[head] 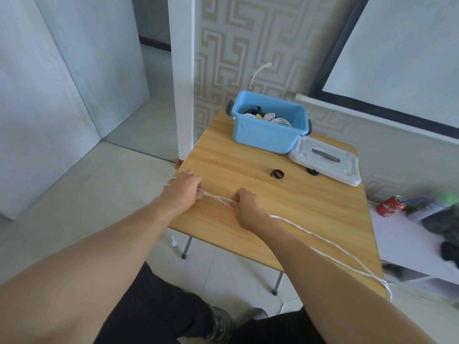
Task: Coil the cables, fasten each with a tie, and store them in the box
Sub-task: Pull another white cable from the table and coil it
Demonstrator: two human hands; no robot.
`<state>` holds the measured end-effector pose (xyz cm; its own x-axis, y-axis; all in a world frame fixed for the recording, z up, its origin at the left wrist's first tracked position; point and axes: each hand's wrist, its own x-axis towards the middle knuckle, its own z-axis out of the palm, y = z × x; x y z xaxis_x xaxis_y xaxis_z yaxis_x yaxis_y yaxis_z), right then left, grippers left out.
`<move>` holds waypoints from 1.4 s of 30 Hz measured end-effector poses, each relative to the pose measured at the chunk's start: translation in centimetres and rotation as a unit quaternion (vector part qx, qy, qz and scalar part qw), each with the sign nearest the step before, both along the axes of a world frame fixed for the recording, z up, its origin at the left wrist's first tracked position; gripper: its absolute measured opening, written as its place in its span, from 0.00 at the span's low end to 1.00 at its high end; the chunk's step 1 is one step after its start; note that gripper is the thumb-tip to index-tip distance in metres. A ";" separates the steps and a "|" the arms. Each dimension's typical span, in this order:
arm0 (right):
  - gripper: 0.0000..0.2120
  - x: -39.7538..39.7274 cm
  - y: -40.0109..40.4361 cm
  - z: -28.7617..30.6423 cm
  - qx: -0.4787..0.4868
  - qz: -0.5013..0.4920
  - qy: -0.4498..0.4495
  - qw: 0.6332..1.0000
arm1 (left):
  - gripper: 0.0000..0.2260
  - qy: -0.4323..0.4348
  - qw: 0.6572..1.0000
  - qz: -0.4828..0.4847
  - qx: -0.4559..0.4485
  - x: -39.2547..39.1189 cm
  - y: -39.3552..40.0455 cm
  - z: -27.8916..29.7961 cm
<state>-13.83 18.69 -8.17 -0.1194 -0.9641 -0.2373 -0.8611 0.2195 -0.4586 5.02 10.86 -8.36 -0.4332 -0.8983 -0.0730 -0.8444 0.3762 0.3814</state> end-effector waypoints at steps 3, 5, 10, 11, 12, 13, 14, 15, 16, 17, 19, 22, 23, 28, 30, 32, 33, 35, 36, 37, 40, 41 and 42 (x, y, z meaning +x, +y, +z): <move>0.06 -1.3 0.6 0.7 -0.011 -0.044 -0.029 0.999 | 0.03 0.018 0.999 0.033 -0.026 2.2 -0.7 -0.2; 0.07 -2.1 0.8 1.0 -0.019 -0.071 -0.045 0.996 | 0.03 0.025 0.997 0.059 -0.054 3.5 -1.0 -0.5; 0.07 -3.3 1.1 1.3 -0.081 -0.127 -0.118 0.982 | 0.05 0.032 0.994 0.060 -0.082 4.9 -1.0 -1.1; 0.07 -3.4 1.0 1.3 -0.092 -0.130 -0.125 0.979 | 0.05 0.032 0.994 0.060 -0.088 4.8 -0.9 -1.1; 0.07 -3.4 1.0 1.4 -0.102 -0.133 -0.128 0.978 | 0.05 0.035 0.992 0.064 -0.102 4.7 -0.8 -1.1; 0.07 -3.5 0.9 1.5 -0.112 -0.133 -0.127 0.977 | 0.06 0.039 0.989 0.071 -0.122 4.7 -0.8 -1.1; 0.08 -3.6 0.9 1.6 -0.116 -0.131 -0.120 0.977 | 0.07 0.042 0.985 0.082 -0.143 4.8 -0.9 -1.0; 0.08 -3.8 0.8 1.8 -0.117 -0.126 -0.113 0.979 | 0.07 0.049 0.981 0.097 -0.159 4.9 -1.0 -0.9; 0.09 -4.1 0.9 1.9 -0.115 -0.120 -0.105 0.981 | 0.07 0.062 0.977 0.114 -0.168 5.0 -1.0 -0.6; 0.10 -4.5 0.9 2.0 -0.115 -0.117 -0.099 0.981 | 0.08 0.082 0.974 0.128 -0.170 5.1 -1.2 -0.2; 0.10 -5.4 1.2 2.1 -0.118 -0.130 -0.094 0.980 | 0.09 0.135 0.969 0.144 -0.149 5.0 -1.4 1.0; 0.11 -7.7 1.8 2.3 -0.144 -0.185 -0.099 0.967 | 0.15 0.189 0.967 0.139 -0.098 4.7 -1.9 4.0; 0.12 -8.7 2.0 2.4 -0.151 -0.205 -0.098 0.962 | 0.19 0.179 0.971 0.122 -0.098 4.7 -2.1 5.1; 0.24 -13.6 3.6 4.0 -0.161 -0.262 -0.078 0.948 | 0.30 0.025 0.996 0.034 -0.080 4.6 -1.9 8.3; 0.24 -15.1 4.6 4.7 -0.152 -0.245 -0.086 0.954 | 0.32 0.004 0.994 0.063 -0.090 4.4 -1.7 8.6; 0.20 -16.9 6.4 5.4 -0.123 -0.215 -0.073 0.966 | 0.32 0.021 0.989 0.104 -0.103 4.1 -1.4 8.8; 0.18 -17.9 7.3 5.6 -0.103 -0.202 -0.058 0.972 | 0.32 0.033 0.986 0.124 -0.105 3.9 -1.2 9.1; 0.16 -20.3 9.5 5.6 -0.073 -0.217 -0.017 0.973 | 0.29 0.058 0.983 0.151 -0.085 3.2 -0.6 9.7; 0.18 -21.6 10.4 5.5 -0.072 -0.249 -0.007 0.966 | 0.27 0.073 0.983 0.157 -0.054 2.8 -0.3 10.1; 0.20 -23.0 11.2 5.3 -0.077 -0.299 -0.024 0.951 | 0.24 0.089 0.985 0.149 -0.005 2.2 0.2 10.5; 0.22 -27.4 13.5 4.2 -0.079 -0.425 -0.091 0.897 | 0.14 0.116 0.971 0.054 0.203 0.0 2.2 11.7; 0.21 -28.8 14.3 3.8 -0.062 -0.433 -0.080 0.896 | 0.12 0.125 0.957 0.031 0.262 -0.8 2.9 12.3; 0.20 -29.8 15.4 3.6 -0.033 -0.432 -0.055 0.900 | 0.10 0.135 0.943 0.014 0.304 -1.6 3.9 12.8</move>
